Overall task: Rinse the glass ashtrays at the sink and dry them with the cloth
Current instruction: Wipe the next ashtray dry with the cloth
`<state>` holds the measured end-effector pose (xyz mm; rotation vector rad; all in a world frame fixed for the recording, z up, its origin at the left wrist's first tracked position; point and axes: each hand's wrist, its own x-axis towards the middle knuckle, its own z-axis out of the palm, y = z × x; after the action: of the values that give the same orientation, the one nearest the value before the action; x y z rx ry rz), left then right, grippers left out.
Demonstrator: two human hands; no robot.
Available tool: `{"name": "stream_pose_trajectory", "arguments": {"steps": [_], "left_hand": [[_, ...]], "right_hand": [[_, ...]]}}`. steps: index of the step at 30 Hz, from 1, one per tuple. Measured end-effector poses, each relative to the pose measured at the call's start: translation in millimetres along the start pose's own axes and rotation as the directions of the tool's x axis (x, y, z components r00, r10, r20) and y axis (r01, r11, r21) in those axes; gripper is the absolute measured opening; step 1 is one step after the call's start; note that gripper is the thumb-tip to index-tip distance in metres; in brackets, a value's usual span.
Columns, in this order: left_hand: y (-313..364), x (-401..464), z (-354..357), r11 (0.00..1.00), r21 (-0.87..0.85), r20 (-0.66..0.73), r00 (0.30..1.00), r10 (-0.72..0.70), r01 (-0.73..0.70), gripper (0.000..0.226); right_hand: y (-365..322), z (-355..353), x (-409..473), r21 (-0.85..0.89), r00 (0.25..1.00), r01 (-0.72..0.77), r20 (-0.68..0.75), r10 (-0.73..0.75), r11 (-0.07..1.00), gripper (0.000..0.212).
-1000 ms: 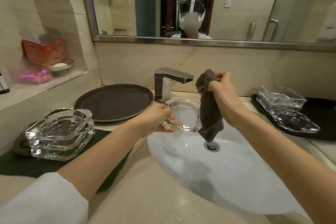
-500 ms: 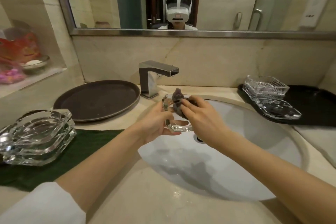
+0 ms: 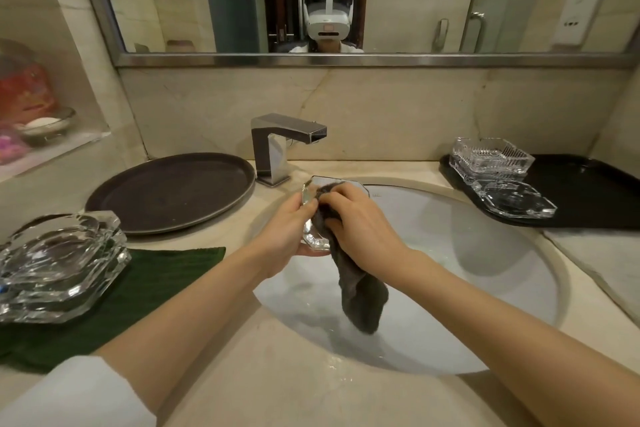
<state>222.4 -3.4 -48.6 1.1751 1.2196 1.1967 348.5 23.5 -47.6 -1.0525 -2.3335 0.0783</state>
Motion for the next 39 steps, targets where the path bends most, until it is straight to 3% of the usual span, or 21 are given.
{"name": "stream_pose_trajectory", "arguments": {"steps": [3, 7, 10, 13, 15, 18, 22, 28, 34, 36, 39], "left_hand": [[0, 0, 3, 1.000, -0.004, -0.026, 1.000, 0.003, -0.003, 0.028], [1, 2, 1, 0.998, -0.028, -0.127, 0.991, 0.050, -0.054, 0.034], [2, 2, 0, 0.996, -0.064, -0.193, 0.980, 0.055, -0.069, 0.032], [1, 5, -3, 0.996, -0.063, -0.238, 0.970, 0.048, -0.064, 0.029], [0, 5, -2, 0.994, -0.097, -0.223, 0.974, 0.036, -0.059, 0.030], [1, 3, -1, 0.992, -0.109, -0.173, 0.984, 0.044, -0.063, 0.030], [2, 4, -3, 0.992, -0.089, -0.151, 0.986, 0.075, -0.089, 0.025], [1, 4, 1, 0.992, -0.067, -0.218, 0.972, 0.087, -0.104, 0.030], [6, 6, -6, 0.982, -0.085, -0.310, 0.941, 0.133, -0.167, 0.032], [6, 8, -11, 0.979, -0.088, -0.332, 0.932, 0.144, -0.182, 0.031], [5, 9, -15, 0.981, -0.081, -0.331, 0.933, 0.140, -0.176, 0.030]], "right_hand": [[7, 3, 0, -0.223, 0.996, 0.048, -0.067, -0.065, 0.974, 0.021], [6, 1, -2, -0.482, 0.996, 0.086, 0.032, -0.081, 0.872, 0.019], [1, -7, -7, -0.409, 0.993, 0.114, 0.035, -0.109, 0.905, 0.023], [-1, -2, -11, -0.119, 0.994, 0.086, 0.080, -0.077, 0.989, 0.029], [-6, 3, -13, 0.038, 0.996, 0.052, 0.072, -0.055, 0.998, 0.040], [-13, 6, -11, 0.108, 0.994, 0.083, 0.059, -0.090, 0.991, 0.051], [-14, 4, -11, 0.010, 0.974, 0.147, 0.171, -0.147, 0.989, 0.062], [-8, 3, -7, -0.368, 0.983, 0.133, 0.167, -0.075, 0.920, 0.083], [-12, 6, -4, -0.504, 0.995, 0.097, 0.080, -0.066, 0.858, 0.049], [-8, 8, -4, -0.392, 0.986, 0.165, 0.051, -0.158, 0.905, 0.033], [-10, 3, -8, -0.126, 0.980, 0.194, 0.071, -0.186, 0.973, 0.029]]}}
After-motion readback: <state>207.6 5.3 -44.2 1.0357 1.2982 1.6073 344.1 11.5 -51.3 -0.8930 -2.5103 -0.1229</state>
